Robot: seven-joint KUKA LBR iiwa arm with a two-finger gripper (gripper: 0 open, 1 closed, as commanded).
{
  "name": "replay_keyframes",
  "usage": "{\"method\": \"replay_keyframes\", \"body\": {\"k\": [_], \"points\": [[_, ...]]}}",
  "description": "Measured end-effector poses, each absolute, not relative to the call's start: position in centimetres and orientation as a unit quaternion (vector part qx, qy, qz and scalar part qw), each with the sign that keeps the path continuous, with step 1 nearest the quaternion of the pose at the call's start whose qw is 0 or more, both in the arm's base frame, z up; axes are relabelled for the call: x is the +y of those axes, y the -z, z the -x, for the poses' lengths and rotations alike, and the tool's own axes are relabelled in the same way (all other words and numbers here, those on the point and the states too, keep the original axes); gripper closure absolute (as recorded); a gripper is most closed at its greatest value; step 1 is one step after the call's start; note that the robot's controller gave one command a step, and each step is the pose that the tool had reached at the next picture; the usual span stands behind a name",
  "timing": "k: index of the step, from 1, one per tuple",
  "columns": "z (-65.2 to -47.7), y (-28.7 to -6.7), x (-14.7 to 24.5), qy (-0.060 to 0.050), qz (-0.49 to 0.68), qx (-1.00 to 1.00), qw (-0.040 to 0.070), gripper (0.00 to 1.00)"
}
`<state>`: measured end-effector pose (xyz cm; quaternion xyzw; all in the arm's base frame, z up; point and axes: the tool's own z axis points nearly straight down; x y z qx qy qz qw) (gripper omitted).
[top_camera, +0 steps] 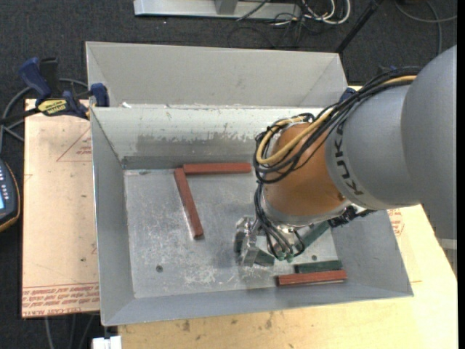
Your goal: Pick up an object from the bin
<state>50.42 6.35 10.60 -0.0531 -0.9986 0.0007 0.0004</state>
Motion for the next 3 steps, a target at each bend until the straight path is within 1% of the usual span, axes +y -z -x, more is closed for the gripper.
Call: {"method": "replay_keyframes", "body": {"k": [1,2,3], "points": [[-50.5,-10.4,6.6,0.000,0.051,-0.999,0.000,0.00],[-49.7,-6.8,4.2,0.000,0.049,-0.999,0.001,0.00],[-48.4,-12.6,8.0,0.001,-0.093,-0.996,-0.002,0.00]]}}
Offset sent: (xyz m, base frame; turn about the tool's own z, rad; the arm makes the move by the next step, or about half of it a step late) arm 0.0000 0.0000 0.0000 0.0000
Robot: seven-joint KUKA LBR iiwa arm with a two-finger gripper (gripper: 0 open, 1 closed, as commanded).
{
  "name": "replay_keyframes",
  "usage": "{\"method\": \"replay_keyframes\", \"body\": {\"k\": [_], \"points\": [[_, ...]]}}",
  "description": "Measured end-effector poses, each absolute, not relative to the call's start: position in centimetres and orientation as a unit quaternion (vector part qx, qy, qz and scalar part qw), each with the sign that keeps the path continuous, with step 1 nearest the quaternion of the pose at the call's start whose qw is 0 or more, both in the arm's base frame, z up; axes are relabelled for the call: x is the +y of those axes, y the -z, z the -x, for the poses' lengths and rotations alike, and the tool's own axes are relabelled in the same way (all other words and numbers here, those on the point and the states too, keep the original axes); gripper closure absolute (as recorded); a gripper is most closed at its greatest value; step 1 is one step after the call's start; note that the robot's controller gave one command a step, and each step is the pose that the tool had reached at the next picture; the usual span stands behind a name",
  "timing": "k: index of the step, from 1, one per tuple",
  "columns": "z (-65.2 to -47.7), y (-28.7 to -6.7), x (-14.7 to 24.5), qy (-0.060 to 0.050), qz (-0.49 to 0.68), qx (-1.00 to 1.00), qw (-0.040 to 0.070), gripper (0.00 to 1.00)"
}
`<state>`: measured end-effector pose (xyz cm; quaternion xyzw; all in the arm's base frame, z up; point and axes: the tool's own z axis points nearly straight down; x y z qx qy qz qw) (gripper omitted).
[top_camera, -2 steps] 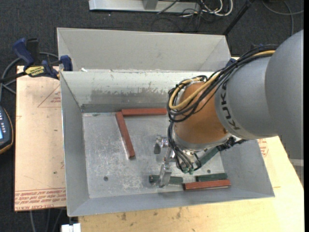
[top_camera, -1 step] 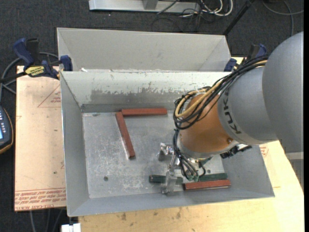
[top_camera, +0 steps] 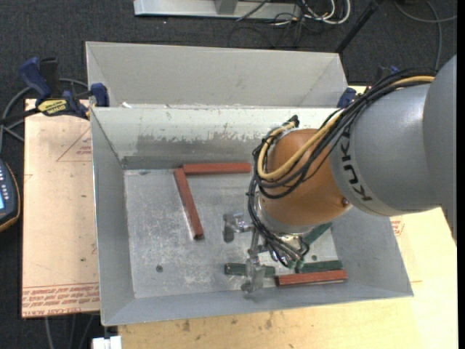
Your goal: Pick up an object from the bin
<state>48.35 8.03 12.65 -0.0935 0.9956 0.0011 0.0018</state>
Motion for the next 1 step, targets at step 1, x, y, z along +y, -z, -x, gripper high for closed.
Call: {"method": "replay_keyframes", "body": {"k": [1], "points": [[-50.27,-6.85,5.66,0.000,0.019,1.000,-0.001,0.00]]}}
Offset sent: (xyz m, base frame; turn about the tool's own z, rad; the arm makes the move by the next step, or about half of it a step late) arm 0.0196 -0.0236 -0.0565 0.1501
